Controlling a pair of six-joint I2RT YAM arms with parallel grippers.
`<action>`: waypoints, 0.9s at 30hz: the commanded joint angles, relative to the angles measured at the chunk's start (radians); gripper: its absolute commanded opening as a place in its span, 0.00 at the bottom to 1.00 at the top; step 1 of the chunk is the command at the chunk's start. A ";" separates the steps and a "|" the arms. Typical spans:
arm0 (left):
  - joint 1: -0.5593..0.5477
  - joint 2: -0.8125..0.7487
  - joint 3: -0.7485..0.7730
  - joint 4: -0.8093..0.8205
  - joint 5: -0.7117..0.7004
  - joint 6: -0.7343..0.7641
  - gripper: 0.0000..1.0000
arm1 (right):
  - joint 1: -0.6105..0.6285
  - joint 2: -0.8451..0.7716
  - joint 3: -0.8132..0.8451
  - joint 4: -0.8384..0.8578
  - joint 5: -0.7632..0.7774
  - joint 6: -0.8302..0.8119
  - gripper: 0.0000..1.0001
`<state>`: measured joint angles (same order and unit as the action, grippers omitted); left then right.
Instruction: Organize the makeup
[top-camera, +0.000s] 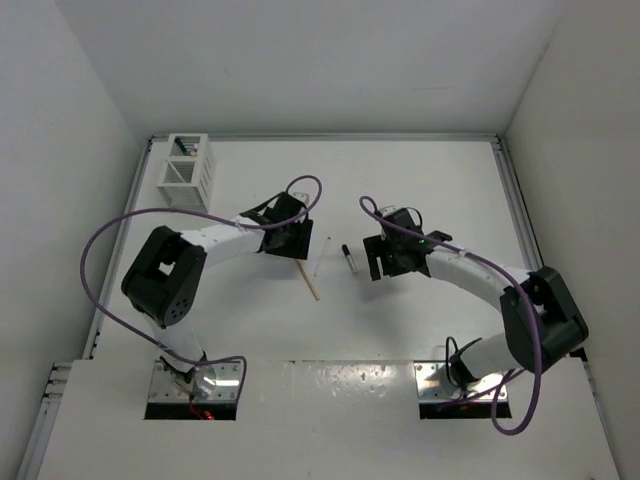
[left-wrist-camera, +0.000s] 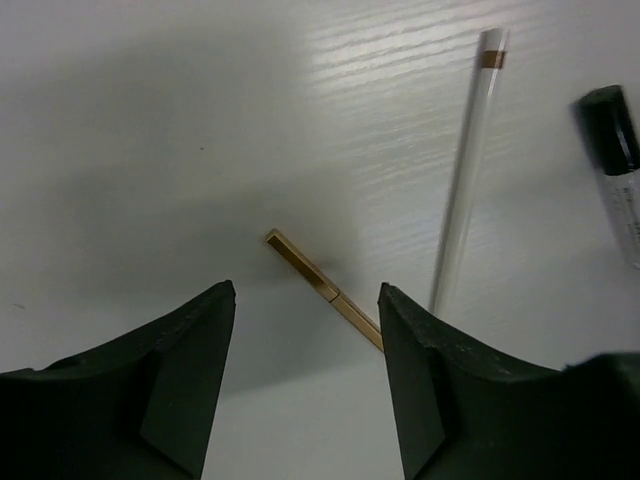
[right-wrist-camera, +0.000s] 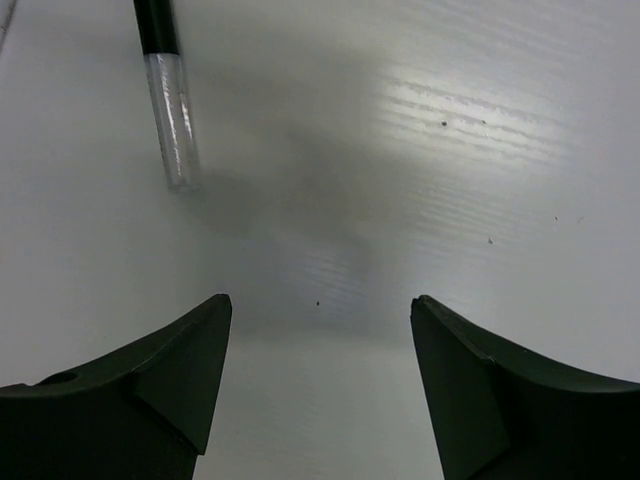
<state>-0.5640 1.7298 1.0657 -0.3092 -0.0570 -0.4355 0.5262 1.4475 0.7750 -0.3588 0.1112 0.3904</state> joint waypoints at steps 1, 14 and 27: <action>-0.022 0.071 0.051 -0.114 -0.050 -0.088 0.64 | 0.006 -0.065 -0.040 0.029 0.039 0.030 0.73; -0.050 0.221 0.102 -0.139 -0.090 -0.131 0.14 | 0.008 -0.160 -0.111 0.023 0.087 0.018 0.73; 0.098 0.104 0.313 -0.243 -0.090 0.039 0.00 | 0.006 -0.101 -0.030 0.064 0.036 -0.039 0.73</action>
<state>-0.5079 1.9228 1.2896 -0.5106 -0.1429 -0.4774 0.5270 1.3304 0.6807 -0.3515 0.1738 0.3756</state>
